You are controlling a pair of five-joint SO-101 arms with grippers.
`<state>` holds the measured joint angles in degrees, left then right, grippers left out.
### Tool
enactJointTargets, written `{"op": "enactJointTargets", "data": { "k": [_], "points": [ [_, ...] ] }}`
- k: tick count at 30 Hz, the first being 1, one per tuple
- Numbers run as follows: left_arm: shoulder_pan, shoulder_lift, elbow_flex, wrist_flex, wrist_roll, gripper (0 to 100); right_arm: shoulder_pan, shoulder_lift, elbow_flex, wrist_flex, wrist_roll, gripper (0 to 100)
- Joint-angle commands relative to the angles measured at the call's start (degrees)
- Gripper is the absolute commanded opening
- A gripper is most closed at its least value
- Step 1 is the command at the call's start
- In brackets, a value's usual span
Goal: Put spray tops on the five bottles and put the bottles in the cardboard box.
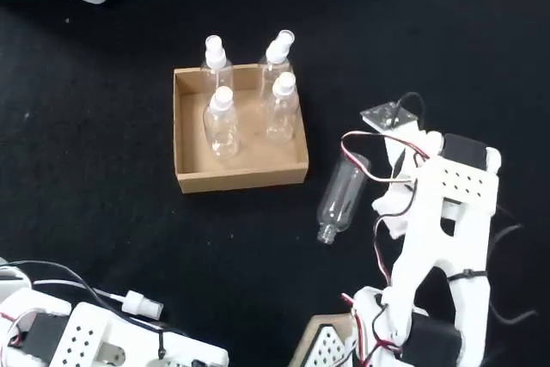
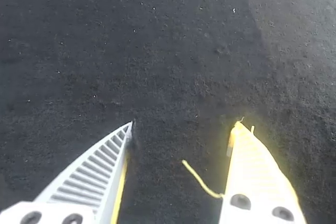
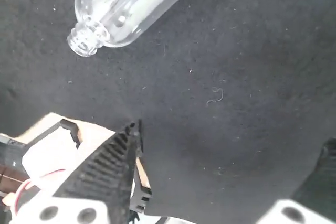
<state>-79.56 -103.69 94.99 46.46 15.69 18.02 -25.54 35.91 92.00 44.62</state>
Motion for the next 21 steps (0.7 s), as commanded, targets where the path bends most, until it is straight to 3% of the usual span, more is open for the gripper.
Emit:
{"op": "enactJointTargets", "data": {
  "k": [1, 21],
  "points": [
    [0.8, -0.8, -1.1, -1.1, -0.4, 27, 1.7, -2.9, -3.5, 0.8, 3.8, 43.8],
    [0.8, -0.8, -1.1, -1.1, -0.4, 27, 1.6, -2.9, -3.4, 5.1, 30.9, 43.8]
  ]
}}
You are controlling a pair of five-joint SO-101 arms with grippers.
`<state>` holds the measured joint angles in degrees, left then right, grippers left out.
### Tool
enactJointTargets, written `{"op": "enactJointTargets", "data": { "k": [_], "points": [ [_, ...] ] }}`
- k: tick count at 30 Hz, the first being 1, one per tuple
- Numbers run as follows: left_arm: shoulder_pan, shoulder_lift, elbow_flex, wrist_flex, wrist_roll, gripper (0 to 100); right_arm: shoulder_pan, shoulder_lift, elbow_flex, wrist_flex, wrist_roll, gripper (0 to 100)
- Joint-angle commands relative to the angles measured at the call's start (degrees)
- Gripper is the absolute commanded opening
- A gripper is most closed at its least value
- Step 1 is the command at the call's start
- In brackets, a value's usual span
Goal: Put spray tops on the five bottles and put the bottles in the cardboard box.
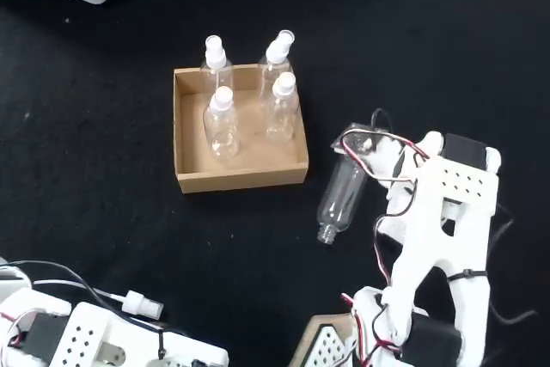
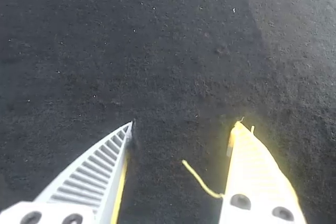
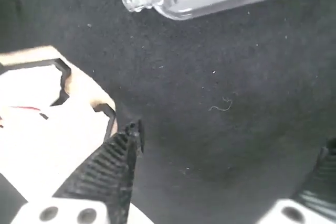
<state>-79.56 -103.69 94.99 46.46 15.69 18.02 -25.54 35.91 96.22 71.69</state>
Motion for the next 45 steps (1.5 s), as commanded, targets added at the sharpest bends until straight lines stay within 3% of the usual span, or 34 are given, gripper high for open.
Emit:
{"op": "enactJointTargets", "data": {
  "k": [1, 15, 21, 28, 45],
  "points": [
    [0.8, -0.8, -1.1, -1.1, -0.4, 27, 1.4, -2.9, -3.4, 0.9, 5.3, 43.8],
    [0.8, -0.8, -1.1, -1.1, -0.4, 27, 1.1, -3.0, -2.3, -2.2, 21.9, 43.8],
    [0.8, -0.8, -1.1, -1.1, -0.4, 27, 1.1, -3.0, 3.6, -14.2, 22.7, 43.8],
    [0.8, -0.8, -1.1, -1.1, -0.4, 27, -4.1, -2.9, 10.2, -24.1, 22.7, 43.7],
    [0.9, -0.8, -1.0, -1.1, -0.4, 27, -16.8, -2.4, 11.3, -25.6, 22.7, 43.7]
  ]
}}
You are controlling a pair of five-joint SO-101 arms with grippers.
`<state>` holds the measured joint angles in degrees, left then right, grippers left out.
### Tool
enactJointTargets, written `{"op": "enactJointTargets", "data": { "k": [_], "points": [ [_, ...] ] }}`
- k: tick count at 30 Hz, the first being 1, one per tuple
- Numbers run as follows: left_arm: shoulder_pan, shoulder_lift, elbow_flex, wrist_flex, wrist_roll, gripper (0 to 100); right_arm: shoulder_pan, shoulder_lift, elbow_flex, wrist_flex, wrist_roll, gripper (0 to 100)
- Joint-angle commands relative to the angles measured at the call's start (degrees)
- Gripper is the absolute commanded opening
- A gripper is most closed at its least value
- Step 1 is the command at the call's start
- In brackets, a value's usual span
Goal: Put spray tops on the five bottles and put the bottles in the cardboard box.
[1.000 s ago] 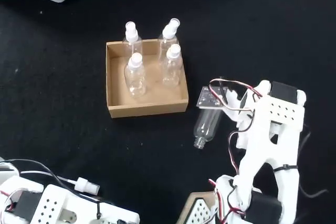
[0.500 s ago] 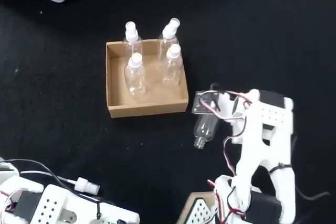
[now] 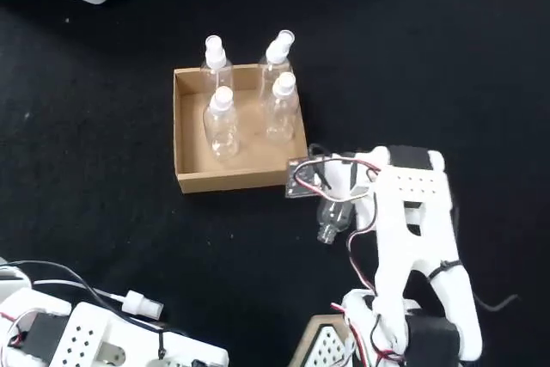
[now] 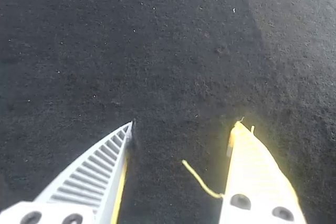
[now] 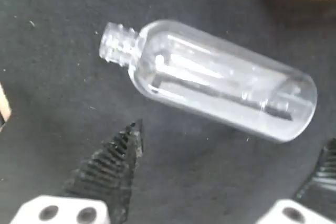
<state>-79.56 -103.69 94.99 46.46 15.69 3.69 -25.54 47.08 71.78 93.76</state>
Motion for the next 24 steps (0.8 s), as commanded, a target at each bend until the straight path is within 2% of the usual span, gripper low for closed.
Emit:
{"op": "enactJointTargets", "data": {
  "k": [1, 10, 24],
  "points": [
    [0.9, -0.8, -1.0, -1.1, -0.4, 27, -2.9, -2.4, 0.6, -1.4, 0.6, 43.7],
    [0.9, -0.8, -1.0, -1.1, -0.4, 27, -3.5, -2.4, 8.0, -11.3, 0.6, 43.7],
    [0.9, -0.8, -1.0, -1.1, -0.4, 27, -5.5, -2.4, 11.9, -14.9, 0.4, 43.7]
  ]
}}
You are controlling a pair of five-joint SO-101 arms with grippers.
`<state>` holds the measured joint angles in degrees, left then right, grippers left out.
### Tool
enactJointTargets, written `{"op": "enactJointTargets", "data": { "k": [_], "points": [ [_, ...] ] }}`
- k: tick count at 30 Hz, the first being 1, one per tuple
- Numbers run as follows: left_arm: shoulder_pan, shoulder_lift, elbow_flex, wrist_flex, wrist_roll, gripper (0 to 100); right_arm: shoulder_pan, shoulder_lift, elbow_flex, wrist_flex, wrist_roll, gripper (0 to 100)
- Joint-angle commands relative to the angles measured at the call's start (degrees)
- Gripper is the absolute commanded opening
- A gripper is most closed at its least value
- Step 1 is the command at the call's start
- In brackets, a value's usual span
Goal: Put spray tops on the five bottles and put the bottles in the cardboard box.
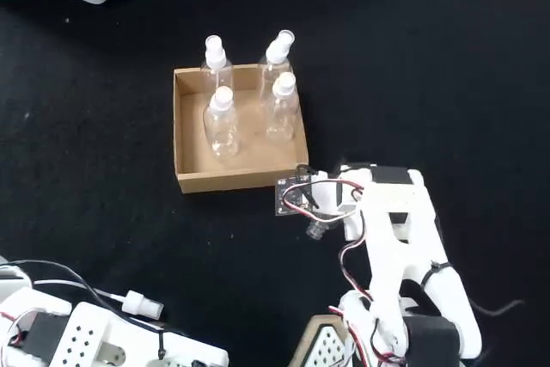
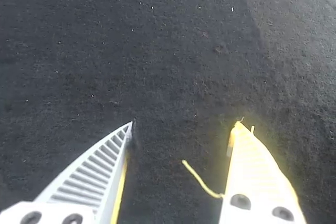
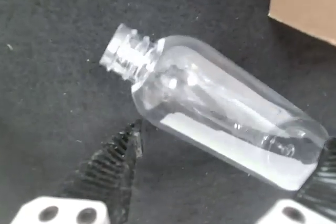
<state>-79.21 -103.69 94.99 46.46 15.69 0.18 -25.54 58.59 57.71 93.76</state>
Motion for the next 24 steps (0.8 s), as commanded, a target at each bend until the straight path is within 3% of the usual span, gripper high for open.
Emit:
{"op": "enactJointTargets", "data": {
  "k": [1, 8, 17, 24],
  "points": [
    [0.6, -0.8, -1.0, -1.1, -0.4, 27, -2.5, -2.4, 0.7, -0.9, 0.4, 43.7],
    [0.6, -0.8, -1.0, -1.1, -0.4, 27, -3.2, -2.7, 3.2, -0.4, 0.2, 43.6],
    [0.6, -0.8, -1.0, -1.1, -0.4, 27, -3.2, -2.9, 3.7, 0.0, -5.3, 43.6],
    [0.6, -0.8, -1.0, -1.1, -0.4, 27, -5.0, -2.9, 2.3, 7.6, -5.9, 43.6]
  ]
}}
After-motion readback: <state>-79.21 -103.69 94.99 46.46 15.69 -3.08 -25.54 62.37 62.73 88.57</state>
